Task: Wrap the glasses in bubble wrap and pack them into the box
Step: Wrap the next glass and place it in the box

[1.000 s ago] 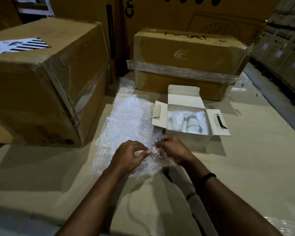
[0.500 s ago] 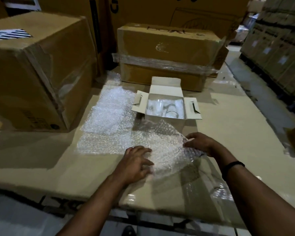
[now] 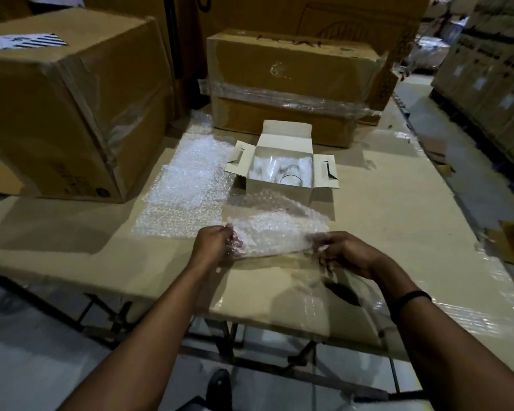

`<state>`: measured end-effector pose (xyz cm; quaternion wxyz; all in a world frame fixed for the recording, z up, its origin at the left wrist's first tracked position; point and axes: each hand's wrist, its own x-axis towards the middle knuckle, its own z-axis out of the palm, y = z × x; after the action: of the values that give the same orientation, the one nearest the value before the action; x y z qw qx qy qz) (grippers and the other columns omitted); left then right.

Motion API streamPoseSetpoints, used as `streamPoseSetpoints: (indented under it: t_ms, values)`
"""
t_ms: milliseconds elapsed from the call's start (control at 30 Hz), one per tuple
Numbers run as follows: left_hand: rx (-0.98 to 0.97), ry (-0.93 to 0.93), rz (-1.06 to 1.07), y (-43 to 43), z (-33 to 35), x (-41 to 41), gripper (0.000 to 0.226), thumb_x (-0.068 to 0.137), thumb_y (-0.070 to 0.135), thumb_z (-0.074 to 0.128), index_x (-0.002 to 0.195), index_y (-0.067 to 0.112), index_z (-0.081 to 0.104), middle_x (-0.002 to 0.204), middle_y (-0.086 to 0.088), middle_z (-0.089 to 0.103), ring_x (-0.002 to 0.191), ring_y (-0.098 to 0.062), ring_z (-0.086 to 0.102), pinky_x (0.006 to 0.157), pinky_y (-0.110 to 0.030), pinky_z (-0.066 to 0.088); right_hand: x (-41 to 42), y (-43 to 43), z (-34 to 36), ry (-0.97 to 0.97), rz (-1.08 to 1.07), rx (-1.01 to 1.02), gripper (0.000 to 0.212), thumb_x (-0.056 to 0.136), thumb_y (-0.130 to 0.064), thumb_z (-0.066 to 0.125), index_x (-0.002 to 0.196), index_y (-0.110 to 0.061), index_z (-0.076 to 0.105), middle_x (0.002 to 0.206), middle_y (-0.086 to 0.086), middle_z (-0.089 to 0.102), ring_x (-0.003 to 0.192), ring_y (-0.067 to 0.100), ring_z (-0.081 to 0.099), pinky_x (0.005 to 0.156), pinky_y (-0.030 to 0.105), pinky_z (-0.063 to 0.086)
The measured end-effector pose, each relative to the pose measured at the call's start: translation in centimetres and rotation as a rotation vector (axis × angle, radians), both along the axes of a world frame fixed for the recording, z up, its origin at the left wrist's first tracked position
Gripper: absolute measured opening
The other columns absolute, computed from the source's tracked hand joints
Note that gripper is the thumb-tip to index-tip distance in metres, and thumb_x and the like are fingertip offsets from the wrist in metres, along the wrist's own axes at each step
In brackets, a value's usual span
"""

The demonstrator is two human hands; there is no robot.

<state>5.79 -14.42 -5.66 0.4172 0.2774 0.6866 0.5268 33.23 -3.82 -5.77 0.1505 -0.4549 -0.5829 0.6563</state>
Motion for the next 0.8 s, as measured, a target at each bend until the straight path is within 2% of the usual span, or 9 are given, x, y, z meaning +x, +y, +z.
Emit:
streamPoseSetpoints:
  t_ms: [100,267,333,400,467,533,667,733,800]
  values:
    - [-0.042,-0.052,0.062,0.5,-0.2,-1.1,0.032,0.096,0.022,0.060,0.069,0.005,0.064,0.060,-0.009,0.065,0.055,-0.022,0.061,0.066,-0.042,0.058,-1.7,-0.1,0.5,-0.027,-0.065,0.142,0.017,0.091,-0.019,0.063,0.098,-0.004,0.067,0.073,0.012,0.053,0.057,0.020,0.048,0.049,0.027,0.039]
    - [-0.060,-0.040,0.151,-0.3,0.7,-2.1,0.050,0.099,0.049,0.046,0.080,0.006,0.066,0.060,-0.006,0.063,0.051,-0.021,0.059,0.040,-0.019,0.040,-5.7,1.1,0.0,-0.321,-0.111,0.484,0.041,0.092,-0.037,0.062,0.063,-0.012,0.047,0.043,0.011,0.048,0.038,0.027,0.048,0.050,0.033,0.040]
    - [-0.014,-0.067,0.163,-0.6,0.1,-2.9,0.056,0.092,0.059,0.052,0.080,0.007,0.069,0.066,-0.010,0.068,0.052,-0.024,0.061,0.047,-0.027,0.048,-6.8,1.5,-0.1,-0.515,-0.072,0.587,0.040,0.089,-0.035,0.064,0.058,-0.014,0.049,0.046,0.007,0.058,0.047,0.024,0.059,0.059,0.034,0.047]
    - [0.033,0.147,0.116,-0.9,-0.9,-3.9,0.040,0.087,0.049,0.067,0.073,0.011,0.069,0.067,-0.008,0.070,0.051,-0.018,0.061,0.058,-0.035,0.054,-7.2,1.6,-0.3,-0.636,-0.043,0.638,0.036,0.085,-0.036,0.068,0.059,-0.016,0.053,0.056,0.006,0.063,0.064,0.026,0.066,0.065,0.034,0.050]
    - [0.005,0.457,0.062,-1.0,-2.3,-4.7,0.018,0.086,0.031,0.073,0.073,0.019,0.069,0.068,0.001,0.070,0.061,-0.014,0.065,0.066,-0.033,0.055,-7.4,1.4,-0.8,-0.728,-0.040,0.653,0.029,0.083,-0.039,0.069,0.067,-0.017,0.058,0.072,0.008,0.068,0.079,0.029,0.066,0.068,0.034,0.050]
    - [-0.039,0.592,0.068,-1.2,-3.1,-4.8,0.006,0.087,0.024,0.070,0.093,0.023,0.070,0.085,0.003,0.072,0.076,-0.015,0.067,0.074,-0.035,0.056,-7.3,0.8,-1.7,-0.779,-0.074,0.752,0.034,0.082,-0.048,0.068,0.096,-0.017,0.063,0.103,0.011,0.065,0.096,0.031,0.063,0.078,0.036,0.050]
    - [0.122,1.017,0.019,-1.7,-3.7,-4.8,0.052,0.091,0.047,0.053,0.134,0.018,0.055,0.135,-0.005,0.056,0.122,-0.027,0.049,0.101,-0.042,0.035,-7.0,-0.8,-2.8,-0.732,-0.011,1.142,0.078,0.085,-0.069,0.041,0.146,-0.019,0.038,0.150,0.009,0.040,0.134,0.030,0.040,0.108,0.046,0.034]
    - [0.157,1.164,-0.319,-2.2,-3.2,-4.7,0.066,0.087,0.067,0.038,0.137,0.026,0.053,0.146,0.002,0.048,0.136,-0.022,0.038,0.109,-0.043,0.020,-7.3,-1.5,-2.9,-0.815,0.308,1.149,0.096,0.078,-0.085,0.010,0.154,-0.027,0.018,0.162,0.000,0.017,0.148,0.021,0.016,0.117,0.046,0.015]
    - [-0.015,1.287,-0.638,-2.4,-3.6,-4.8,0.075,0.081,0.079,0.036,0.139,0.035,0.049,0.155,0.009,0.034,0.145,-0.016,0.023,0.114,-0.044,0.007,-7.4,-1.8,-3.4,-0.902,0.503,1.040,0.113,0.061,-0.092,-0.013,0.155,-0.031,0.008,0.163,-0.007,0.003,0.150,0.013,0.000,0.119,0.044,0.001]
